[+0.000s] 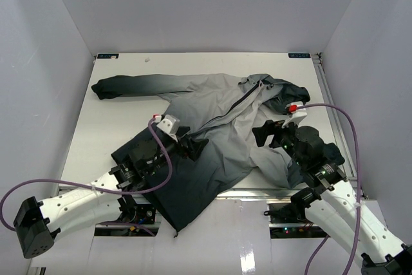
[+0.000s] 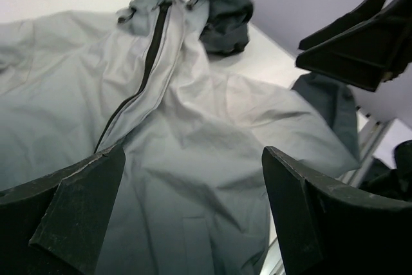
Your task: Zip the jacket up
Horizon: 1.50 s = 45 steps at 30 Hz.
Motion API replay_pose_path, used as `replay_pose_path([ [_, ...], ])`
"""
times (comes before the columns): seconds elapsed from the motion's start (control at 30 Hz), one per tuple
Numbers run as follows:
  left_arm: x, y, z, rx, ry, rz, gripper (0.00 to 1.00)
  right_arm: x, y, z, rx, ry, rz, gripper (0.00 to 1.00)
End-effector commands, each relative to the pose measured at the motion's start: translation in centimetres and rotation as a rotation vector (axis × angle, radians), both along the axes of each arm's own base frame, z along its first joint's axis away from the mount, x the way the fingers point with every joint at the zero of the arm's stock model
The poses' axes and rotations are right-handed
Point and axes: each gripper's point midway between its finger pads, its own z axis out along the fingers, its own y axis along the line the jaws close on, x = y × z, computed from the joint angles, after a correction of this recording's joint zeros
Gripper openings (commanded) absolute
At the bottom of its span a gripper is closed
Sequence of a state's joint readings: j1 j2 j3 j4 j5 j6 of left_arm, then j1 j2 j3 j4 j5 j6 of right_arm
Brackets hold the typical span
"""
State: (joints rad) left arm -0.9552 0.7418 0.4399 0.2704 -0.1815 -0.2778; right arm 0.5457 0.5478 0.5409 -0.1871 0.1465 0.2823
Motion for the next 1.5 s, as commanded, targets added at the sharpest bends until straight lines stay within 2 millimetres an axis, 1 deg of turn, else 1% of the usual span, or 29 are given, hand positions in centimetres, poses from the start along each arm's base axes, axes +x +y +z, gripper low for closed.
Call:
replay_pose_path([
  [0.0,1.6,0.0,-0.9,0.057,0.045,0.079,0.98,0.4,2.9,-2.4,0.071,0.081,0.083,0.9],
  [0.07,1.6,0.0,-1.1,0.054,0.048,0.083,0.98,0.5,4.0,-5.2,0.082,0.209,0.086,0.9],
  [0.13,1.8,0.4,-1.0,0.043,0.042,0.105,0.98,0.6,4.4,-7.0,0.068,0.286,0.061,0.9],
  [0.2,1.9,1.2,-0.7,0.023,0.032,0.137,0.98,0.8,5.5,-9.0,0.035,0.329,0.044,0.9],
  [0.27,1.9,1.9,-0.3,0.006,0.022,0.164,0.98,1.4,6.9,-9.9,0.011,0.342,0.034,0.9],
  [0.3,1.9,2.3,0.0,-0.007,0.015,0.175,0.98,1.9,7.2,-10.8,-0.006,0.363,0.013,0.9],
  [0.37,1.9,3.5,0.9,-0.047,-0.005,0.217,0.98,3.2,8.6,-12.1,-0.029,0.397,0.006,0.9],
  [0.4,1.9,3.9,0.7,-0.049,-0.006,0.228,0.98,3.8,8.9,-12.1,-0.029,0.393,-0.001,0.9],
  [0.47,1.9,4.9,1.2,-0.078,-0.019,0.265,0.98,5.8,9.9,-13.4,-0.068,0.418,-0.032,0.9],
  [0.53,1.9,5.1,1.1,-0.081,-0.022,0.272,0.98,7.6,10.1,-14.3,-0.103,0.421,-0.08,0.9],
  [0.6,1.9,4.9,0.9,-0.074,-0.019,0.265,0.98,9.2,10.4,-15.0,-0.111,0.431,-0.11,0.9],
  [0.7,2.2,4.4,0.5,-0.05,-0.01,0.262,0.98,12.0,10.3,-15.4,-0.082,0.426,-0.171,0.9],
  [0.77,2.5,4.3,0.1,-0.025,-0.002,0.275,0.98,13.7,9.9,-16.2,-0.071,0.438,-0.221,0.9],
  [0.87,2.4,4.1,0.4,-0.025,0.003,0.265,0.98,16.2,8.5,-18.4,-0.06,0.48,-0.296,0.9],
  [0.9,2.3,4.0,0.4,-0.034,0.005,0.253,0.98,17.3,8.0,-18.3,-0.039,0.479,-0.317,0.9],
  [0.93,2.2,4.0,0.7,-0.043,0.001,0.248,0.98,17.5,7.8,-19.2,-0.035,0.5,-0.321,0.9],
  [1.03,1.8,4.1,1.1,-0.057,-0.007,0.238,0.98,19.4,6.7,-20.1,-0.004,0.52,-0.35,0.9],
  [1.07,1.8,4.2,1.1,-0.059,-0.007,0.238,0.98,20.0,6.3,-20.3,-0.002,0.522,-0.357,0.9],
  [1.13,1.9,4.1,1.1,-0.055,-0.007,0.239,0.98,20.3,6.3,-20.5,0.004,0.529,-0.346,0.9],
  [1.17,1.9,4.1,1.0,-0.049,-0.005,0.239,0.98,20.3,6.2,-20.5,0.001,0.529,-0.342,0.9],
  [1.27,2.2,3.9,0.5,-0.027,0.001,0.248,0.98,19.2,5.9,-19.8,-0.044,0.511,-0.305,0.9],
  [1.33,2.3,3.7,0.3,-0.015,0.004,0.242,0.98,18.4,5.0,-17.8,-0.078,0.471,-0.303,0.9],
  [1.4,2.2,3.5,0.3,-0.015,-0.001,0.229,0.98,17.7,3.9,-14.6,-0.127,0.418,-0.291,0.9],
  [1.47,2.1,3.4,0.5,-0.017,-0.008,0.219,0.98,16.8,2.4,-12.1,-0.197,0.385,-0.297,0.9],
])
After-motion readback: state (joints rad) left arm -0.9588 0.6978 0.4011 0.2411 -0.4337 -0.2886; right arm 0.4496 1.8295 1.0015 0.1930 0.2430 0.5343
